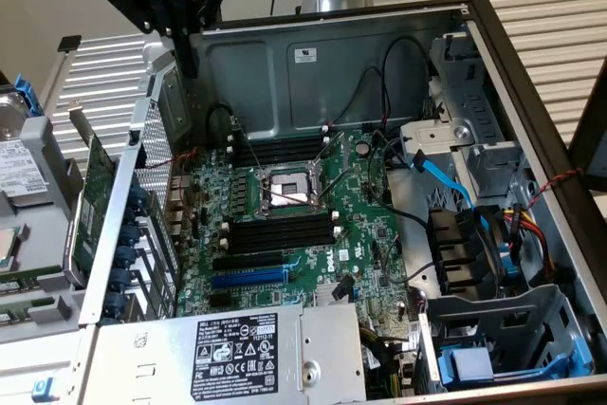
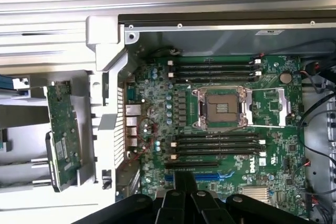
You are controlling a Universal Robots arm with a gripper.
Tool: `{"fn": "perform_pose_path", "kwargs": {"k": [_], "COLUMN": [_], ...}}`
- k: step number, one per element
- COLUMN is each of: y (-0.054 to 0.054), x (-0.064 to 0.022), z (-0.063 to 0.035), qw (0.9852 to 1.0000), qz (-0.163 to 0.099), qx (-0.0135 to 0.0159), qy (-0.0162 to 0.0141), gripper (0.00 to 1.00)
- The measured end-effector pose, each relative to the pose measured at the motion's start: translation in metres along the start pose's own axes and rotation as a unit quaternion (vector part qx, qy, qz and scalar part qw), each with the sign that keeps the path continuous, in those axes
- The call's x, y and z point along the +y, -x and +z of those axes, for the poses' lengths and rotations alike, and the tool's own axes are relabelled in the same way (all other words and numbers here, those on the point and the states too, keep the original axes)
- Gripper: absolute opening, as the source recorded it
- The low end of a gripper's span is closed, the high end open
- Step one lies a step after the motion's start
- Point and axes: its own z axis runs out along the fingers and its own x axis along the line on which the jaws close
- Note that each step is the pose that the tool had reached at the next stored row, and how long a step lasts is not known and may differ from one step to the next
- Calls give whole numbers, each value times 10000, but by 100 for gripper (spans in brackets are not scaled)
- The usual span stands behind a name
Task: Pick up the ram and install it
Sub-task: 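Reach for the ram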
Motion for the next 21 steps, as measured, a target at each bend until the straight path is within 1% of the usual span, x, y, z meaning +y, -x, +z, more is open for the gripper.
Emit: {"fn": "perform_pose_path", "kwargs": {"k": [3,9,21], "y": [-93,-326,-853], "x": [-15,-43,-93], "z": [-3,-8,-20], "qw": [10000,10000,10000], "qz": [0,1,1], "qx": [2,5,6], "qy": [0,0,-1], "gripper": [11,11,11]}}
